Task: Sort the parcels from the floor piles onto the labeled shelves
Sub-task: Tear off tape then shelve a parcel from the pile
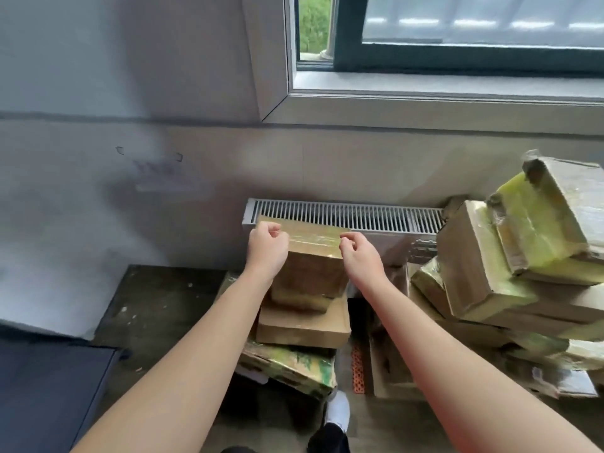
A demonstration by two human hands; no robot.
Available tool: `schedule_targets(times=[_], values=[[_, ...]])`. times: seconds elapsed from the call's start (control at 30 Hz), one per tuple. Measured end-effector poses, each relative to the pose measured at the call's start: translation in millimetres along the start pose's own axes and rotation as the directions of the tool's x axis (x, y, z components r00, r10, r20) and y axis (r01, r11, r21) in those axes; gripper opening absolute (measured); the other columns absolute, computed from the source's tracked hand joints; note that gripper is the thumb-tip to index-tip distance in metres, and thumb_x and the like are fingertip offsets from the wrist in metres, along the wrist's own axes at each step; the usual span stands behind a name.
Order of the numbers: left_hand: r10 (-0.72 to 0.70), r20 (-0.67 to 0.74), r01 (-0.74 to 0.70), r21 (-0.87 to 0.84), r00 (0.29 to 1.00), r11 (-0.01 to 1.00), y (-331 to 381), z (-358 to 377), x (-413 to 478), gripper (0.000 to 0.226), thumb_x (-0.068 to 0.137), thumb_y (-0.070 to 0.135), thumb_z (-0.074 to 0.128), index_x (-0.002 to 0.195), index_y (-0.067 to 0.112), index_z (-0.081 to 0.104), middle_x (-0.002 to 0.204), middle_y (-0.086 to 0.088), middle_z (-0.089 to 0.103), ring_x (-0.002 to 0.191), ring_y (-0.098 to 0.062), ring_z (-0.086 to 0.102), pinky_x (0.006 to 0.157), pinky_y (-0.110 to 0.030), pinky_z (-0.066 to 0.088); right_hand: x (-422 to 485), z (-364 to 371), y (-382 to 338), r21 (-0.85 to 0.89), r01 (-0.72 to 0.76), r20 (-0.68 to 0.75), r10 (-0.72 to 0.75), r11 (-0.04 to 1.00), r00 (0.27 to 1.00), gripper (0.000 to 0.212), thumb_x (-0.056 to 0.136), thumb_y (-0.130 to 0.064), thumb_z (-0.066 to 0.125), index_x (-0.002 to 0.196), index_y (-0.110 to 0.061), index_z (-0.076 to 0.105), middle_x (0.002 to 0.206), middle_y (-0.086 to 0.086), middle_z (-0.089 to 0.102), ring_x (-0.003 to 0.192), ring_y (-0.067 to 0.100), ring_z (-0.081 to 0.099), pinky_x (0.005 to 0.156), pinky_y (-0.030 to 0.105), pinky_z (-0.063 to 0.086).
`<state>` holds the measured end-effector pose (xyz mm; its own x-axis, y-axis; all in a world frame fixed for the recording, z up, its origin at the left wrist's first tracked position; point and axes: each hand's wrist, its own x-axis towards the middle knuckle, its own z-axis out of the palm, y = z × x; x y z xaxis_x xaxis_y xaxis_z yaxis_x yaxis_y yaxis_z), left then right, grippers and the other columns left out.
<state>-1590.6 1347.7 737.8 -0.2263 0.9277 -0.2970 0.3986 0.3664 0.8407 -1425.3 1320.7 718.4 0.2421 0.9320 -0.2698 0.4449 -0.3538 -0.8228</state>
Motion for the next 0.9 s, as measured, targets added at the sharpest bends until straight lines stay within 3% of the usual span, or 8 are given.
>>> schedule_targets(times=[0.13,0.3,0.37,0.43,0.53,0.67,0.8,0.9], values=[[-0.074,-0.053,0.081,0.132,0.996,0.988,-10.6,12.7,55.4,0.039,0.095,0.014,0.050,0.134,0.012,0.054,0.136,-0.008,0.047,0.113,-0.024,0.053,0.097,-0.040,0.050,53.9,7.6,11.7,-0.099,-0.060,0.015,0.062,0.993,0.998,0.036,0.103,-0.022,0.039,0.132,-0.008,0.055,0.116,0.007,0.064,0.081,0.017,0.055,0.066,0.027,0.037],[-0.183,-0.125,0.208,0.230,0.975,0.951,-33.6,22.7,110.8,0.048,0.098,0.021,0.053,0.144,0.010,0.043,0.145,-0.012,0.038,0.130,-0.030,0.040,0.101,-0.039,0.043,105.2,21.5,34.9,-0.181,-0.208,0.000,0.212,0.961,0.977,0.045,0.102,-0.024,0.041,0.142,-0.002,0.043,0.138,0.019,0.051,0.118,0.031,0.054,0.085,0.030,0.039],[-0.262,-0.092,0.277,0.249,0.961,0.928,-47.8,25.2,126.1,0.059,0.097,0.027,0.056,0.149,0.009,0.034,0.150,-0.013,0.036,0.136,-0.033,0.036,0.106,-0.044,0.039,117.8,29.9,43.5,-0.208,-0.292,0.022,0.303,0.933,0.953,0.050,0.102,-0.026,0.039,0.144,0.001,0.037,0.140,0.020,0.048,0.123,0.034,0.050,0.088,0.032,0.038],[-0.335,-0.030,0.332,0.227,0.942,0.915,-62.7,26.7,135.9,0.065,0.096,0.030,0.058,0.150,0.007,0.030,0.150,-0.014,0.038,0.134,-0.035,0.042,0.106,-0.045,0.041,126.7,38.2,51.4,-0.219,-0.354,0.040,0.371,0.909,0.928,0.051,0.102,-0.027,0.039,0.143,0.002,0.035,0.139,0.020,0.049,0.124,0.034,0.049,0.087,0.033,0.038],[-0.348,0.014,0.334,0.251,0.937,0.909,-78.6,27.6,139.5,0.055,0.092,0.032,0.064,0.137,0.008,0.044,0.133,-0.014,0.053,0.115,-0.033,0.054,0.099,-0.046,0.049,132.6,45.4,55.4,-0.221,-0.416,0.032,0.433,0.882,0.901,0.051,0.099,-0.031,0.043,0.139,0.001,0.040,0.133,0.019,0.054,0.120,0.036,0.051,0.087,0.036,0.041],[-0.358,-0.013,0.346,0.297,0.933,0.890,-81.9,21.5,137.1,0.075,0.085,0.039,0.072,0.143,0.009,0.035,0.141,-0.013,0.041,0.127,-0.035,0.044,0.104,-0.049,0.044,132.2,45.4,47.0,-0.159,-0.445,-0.007,0.450,0.881,0.893,0.058,0.091,-0.036,0.053,0.136,0.001,0.047,0.133,0.019,0.053,0.121,0.037,0.051,0.099,0.045,0.046],[-0.361,-0.003,0.350,0.257,0.933,0.901,-80.2,5.6,133.8,0.088,0.081,0.043,0.073,0.149,0.010,0.028,0.148,-0.013,0.034,0.133,-0.035,0.039,0.105,-0.052,0.043,128.3,36.5,30.5,0.080,-0.417,0.004,0.418,0.906,0.909,0.055,0.076,-0.045,0.060,0.119,-0.011,0.066,0.115,0.010,0.066,0.099,0.029,0.065,0.088,0.048,0.056],[-0.376,0.014,0.371,0.141,0.926,0.918,-79.5,-6.7,130.1,0.084,0.081,0.041,0.075,0.145,0.009,0.033,0.144,-0.013,0.037,0.130,-0.033,0.043,0.105,-0.049,0.044,121.8,28.4,12.4,0.200,-0.397,0.032,0.399,0.896,0.916,0.062,0.069,-0.057,0.068,0.122,-0.026,0.056,0.122,0.005,0.060,0.103,0.026,0.063,0.088,0.047,0.056]])
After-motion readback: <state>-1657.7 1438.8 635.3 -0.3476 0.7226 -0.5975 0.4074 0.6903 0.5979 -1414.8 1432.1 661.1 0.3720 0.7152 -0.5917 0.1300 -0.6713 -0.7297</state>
